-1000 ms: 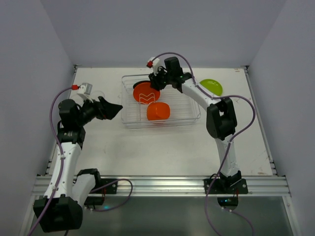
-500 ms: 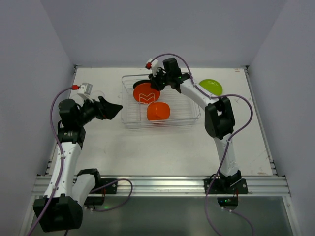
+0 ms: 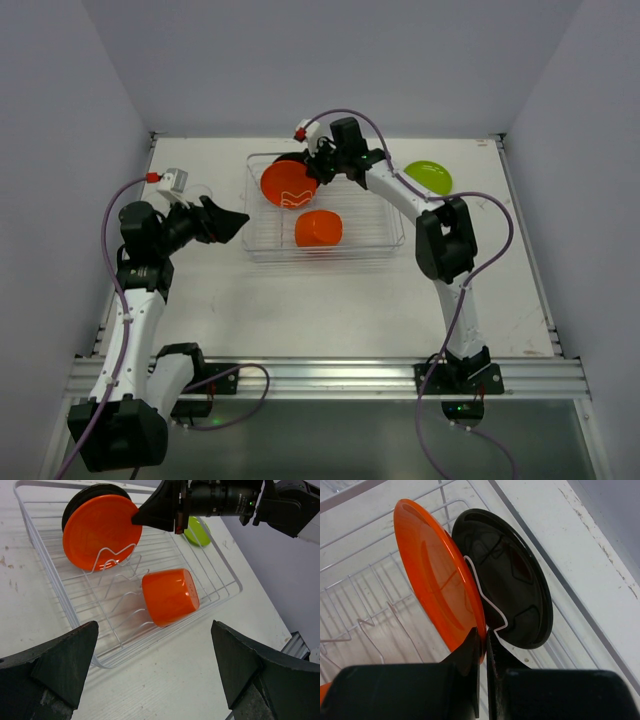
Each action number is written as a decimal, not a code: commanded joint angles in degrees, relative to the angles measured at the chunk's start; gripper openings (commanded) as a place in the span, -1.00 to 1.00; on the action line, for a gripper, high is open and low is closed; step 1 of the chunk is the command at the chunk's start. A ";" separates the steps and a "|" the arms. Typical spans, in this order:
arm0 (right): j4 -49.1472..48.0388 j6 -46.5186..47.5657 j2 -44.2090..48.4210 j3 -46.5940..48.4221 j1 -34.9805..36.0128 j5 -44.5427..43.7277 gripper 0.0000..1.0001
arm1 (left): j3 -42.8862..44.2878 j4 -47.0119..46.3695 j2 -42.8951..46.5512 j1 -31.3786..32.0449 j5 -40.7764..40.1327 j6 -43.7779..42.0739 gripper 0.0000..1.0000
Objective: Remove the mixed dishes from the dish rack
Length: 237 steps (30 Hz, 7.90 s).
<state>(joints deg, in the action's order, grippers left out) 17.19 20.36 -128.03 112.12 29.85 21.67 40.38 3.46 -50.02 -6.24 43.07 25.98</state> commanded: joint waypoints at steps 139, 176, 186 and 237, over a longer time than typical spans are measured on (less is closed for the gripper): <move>-17.37 -75.29 7.88 -31.96 -45.49 3.64 -1.00 | -0.57 -2.41 0.71 -0.18 1.40 0.83 1.00; -7.08 -72.66 6.38 -26.42 -43.91 0.74 -0.32 | -0.39 -2.41 0.80 -0.35 2.28 1.18 1.00; 0.64 -69.23 7.27 -20.81 -43.38 -2.07 -0.14 | -0.48 -2.41 0.89 -0.70 2.72 1.44 1.00; 3.63 -42.25 33.91 -26.52 -28.10 7.32 0.98 | -0.74 -2.41 0.10 -1.14 3.16 1.62 1.00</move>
<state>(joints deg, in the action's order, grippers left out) 24.05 -26.87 -94.19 84.36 -0.91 24.34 40.36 3.42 -49.91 -6.79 44.84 26.61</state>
